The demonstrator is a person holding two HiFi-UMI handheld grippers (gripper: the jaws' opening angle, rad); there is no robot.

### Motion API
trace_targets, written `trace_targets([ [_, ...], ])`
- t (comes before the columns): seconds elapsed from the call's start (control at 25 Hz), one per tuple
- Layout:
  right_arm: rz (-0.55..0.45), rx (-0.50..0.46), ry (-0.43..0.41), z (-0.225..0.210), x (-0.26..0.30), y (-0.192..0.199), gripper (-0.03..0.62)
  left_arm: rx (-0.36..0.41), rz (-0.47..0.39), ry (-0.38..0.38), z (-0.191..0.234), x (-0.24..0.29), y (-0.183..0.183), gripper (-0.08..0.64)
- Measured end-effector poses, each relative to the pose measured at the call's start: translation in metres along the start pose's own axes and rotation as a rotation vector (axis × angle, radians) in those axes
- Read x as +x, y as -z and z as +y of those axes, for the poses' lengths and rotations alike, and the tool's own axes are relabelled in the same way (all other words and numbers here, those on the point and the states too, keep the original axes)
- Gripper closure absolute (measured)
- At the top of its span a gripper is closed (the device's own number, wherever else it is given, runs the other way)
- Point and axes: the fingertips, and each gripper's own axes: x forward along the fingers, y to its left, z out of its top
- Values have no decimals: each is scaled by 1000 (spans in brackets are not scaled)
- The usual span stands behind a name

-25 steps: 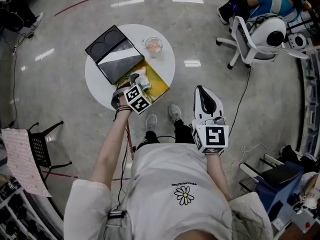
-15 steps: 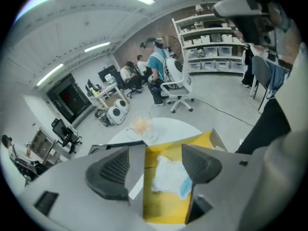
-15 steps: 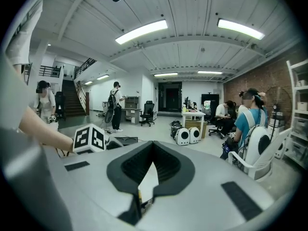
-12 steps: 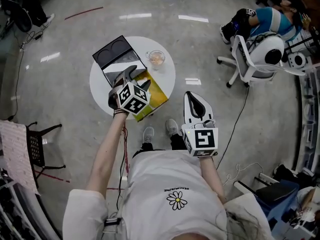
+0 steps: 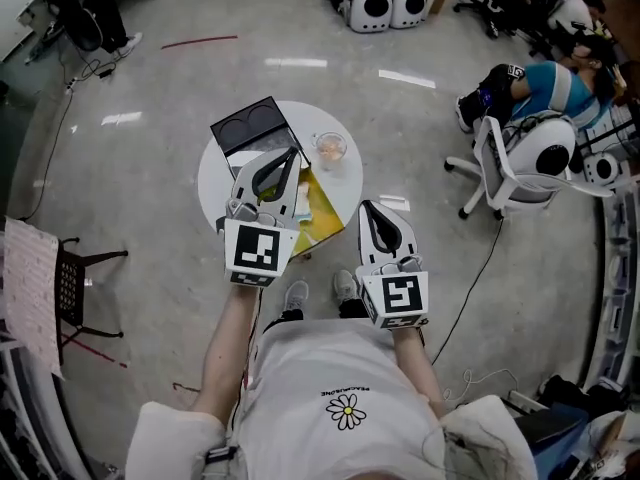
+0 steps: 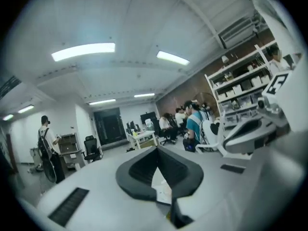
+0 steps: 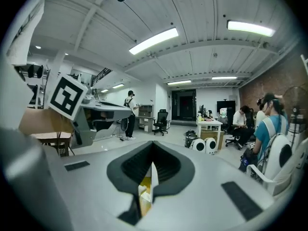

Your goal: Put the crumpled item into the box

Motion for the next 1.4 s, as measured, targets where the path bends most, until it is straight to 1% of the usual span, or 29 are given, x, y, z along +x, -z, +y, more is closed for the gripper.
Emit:
trace_targets([
  [0.08, -6, 15, -12, 5, 0, 0, 589, -108, -69, -72, 3, -23, -4, 558],
  [0.12, -10, 19, -16, 6, 1, -1, 589, -148, -87, -112, 4, -33, -2, 558],
  [0.16, -17, 18, -21, 6, 3, -3, 589, -172, -96, -147, 3, -41, 2, 558],
  [0.24, -27, 10, -29, 7, 6, -5, 589, -180, -88, -189, -3, -51, 15, 558],
  [0.36, -16, -1, -49, 10, 7, -4, 589, -187, -45, -210, -17, -61, 34, 558],
  [0.56, -13, 0, -66, 15, 10, -6, 589, -166, -51, -220, -21, -62, 28, 558],
  [0.64, -22, 2, -66, 15, 10, -8, 589, -179, -67, -221, -21, -62, 22, 560],
  [0.84, -30, -2, -71, 16, 10, -8, 589, -186, -57, -225, -26, -62, 22, 558],
  [0.96, -33, -8, -71, 15, 11, -9, 589, -222, -77, -221, -27, -59, 18, 560],
  [1.12, -34, -6, -72, 16, 11, -9, 589, -204, -59, -232, -26, -62, 24, 559],
  [1.4, -34, -14, -88, 17, 12, -9, 589, -215, -51, -233, -26, -60, 24, 558],
])
